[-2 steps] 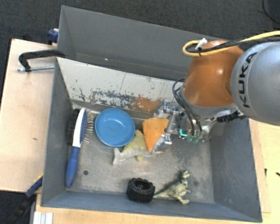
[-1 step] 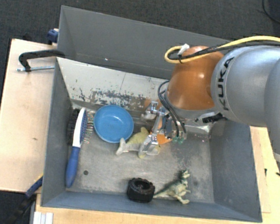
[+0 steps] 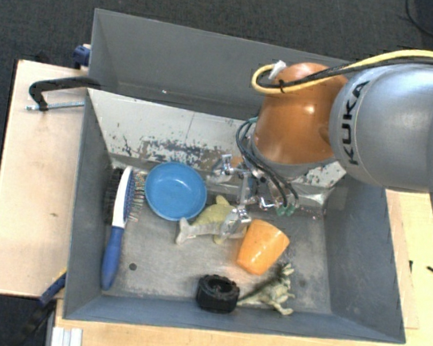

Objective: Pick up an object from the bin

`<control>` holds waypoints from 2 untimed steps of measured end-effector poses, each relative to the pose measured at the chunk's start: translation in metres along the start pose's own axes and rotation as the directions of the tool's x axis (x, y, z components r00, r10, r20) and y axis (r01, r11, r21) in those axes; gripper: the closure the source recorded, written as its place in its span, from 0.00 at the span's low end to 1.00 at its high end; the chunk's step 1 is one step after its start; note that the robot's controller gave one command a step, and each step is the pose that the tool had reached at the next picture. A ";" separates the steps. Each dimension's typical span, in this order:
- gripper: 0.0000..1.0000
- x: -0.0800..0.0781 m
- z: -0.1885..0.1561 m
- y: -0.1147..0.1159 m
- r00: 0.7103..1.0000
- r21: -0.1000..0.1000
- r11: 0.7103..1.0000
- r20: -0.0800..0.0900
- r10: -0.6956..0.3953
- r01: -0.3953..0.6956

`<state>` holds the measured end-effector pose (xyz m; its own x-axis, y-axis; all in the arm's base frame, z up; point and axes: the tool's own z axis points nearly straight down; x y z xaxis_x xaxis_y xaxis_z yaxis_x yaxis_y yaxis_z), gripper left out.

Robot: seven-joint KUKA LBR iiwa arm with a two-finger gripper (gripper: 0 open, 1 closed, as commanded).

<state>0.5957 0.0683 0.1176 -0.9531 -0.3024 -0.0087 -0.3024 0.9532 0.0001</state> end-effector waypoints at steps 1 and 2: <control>0.00 -0.018 0.003 0.060 0.990 -0.003 0.990 -0.001 -0.138 0.138; 0.00 -0.008 0.043 0.089 0.990 0.000 0.990 0.000 0.138 -0.138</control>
Offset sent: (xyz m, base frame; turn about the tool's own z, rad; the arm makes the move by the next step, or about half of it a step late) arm -0.0014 0.0584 -0.0038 -0.1357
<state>0.5769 0.1557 0.0747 -0.9858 -0.1679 -0.0090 -0.1679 0.9858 0.0009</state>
